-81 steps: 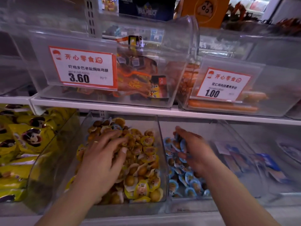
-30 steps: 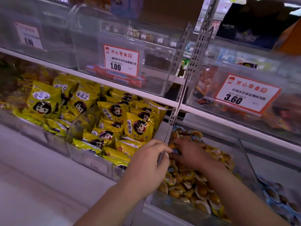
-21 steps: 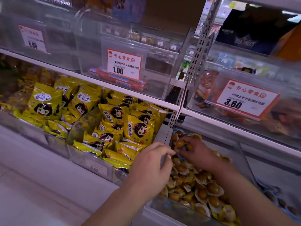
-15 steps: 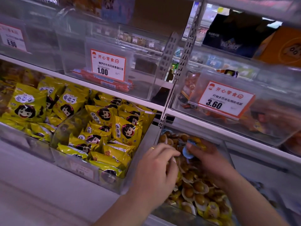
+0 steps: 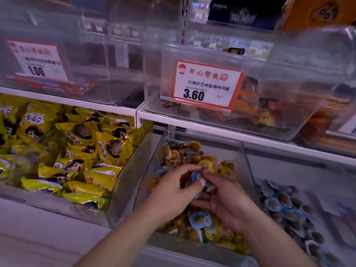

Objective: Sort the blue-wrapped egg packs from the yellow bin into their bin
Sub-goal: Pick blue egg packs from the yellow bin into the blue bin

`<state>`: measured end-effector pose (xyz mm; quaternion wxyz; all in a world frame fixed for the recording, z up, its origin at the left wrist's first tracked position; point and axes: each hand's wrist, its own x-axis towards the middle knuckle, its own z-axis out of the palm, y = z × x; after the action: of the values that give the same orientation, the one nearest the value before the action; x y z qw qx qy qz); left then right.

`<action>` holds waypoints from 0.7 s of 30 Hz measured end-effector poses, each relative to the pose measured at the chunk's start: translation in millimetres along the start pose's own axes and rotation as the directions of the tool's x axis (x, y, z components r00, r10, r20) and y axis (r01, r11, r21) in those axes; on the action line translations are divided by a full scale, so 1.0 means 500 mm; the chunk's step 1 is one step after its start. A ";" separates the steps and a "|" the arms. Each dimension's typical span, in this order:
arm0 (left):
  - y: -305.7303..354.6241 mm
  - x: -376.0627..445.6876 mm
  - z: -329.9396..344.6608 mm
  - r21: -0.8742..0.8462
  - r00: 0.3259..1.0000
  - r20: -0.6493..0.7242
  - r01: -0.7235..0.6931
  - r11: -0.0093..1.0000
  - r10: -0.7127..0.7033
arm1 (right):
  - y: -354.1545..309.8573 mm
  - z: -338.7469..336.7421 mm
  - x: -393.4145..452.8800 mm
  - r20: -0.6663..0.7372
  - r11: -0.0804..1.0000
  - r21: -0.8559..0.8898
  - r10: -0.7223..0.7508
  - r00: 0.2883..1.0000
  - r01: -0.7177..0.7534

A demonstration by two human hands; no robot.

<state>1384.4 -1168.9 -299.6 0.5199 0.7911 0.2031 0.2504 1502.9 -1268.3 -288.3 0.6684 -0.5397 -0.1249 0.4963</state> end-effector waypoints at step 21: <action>-0.021 -0.006 -0.033 -0.188 0.962 -0.256 0.049 0.981 -0.096 | 0.012 -0.024 -0.079 0.471 -0.341 -0.870 -0.363 0.804 0.356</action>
<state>1371.4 -1154.7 -304.2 0.5663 0.6927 0.2759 0.3513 1489.2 -1307.6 -283.6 0.1311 -0.7776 -0.6146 -0.0203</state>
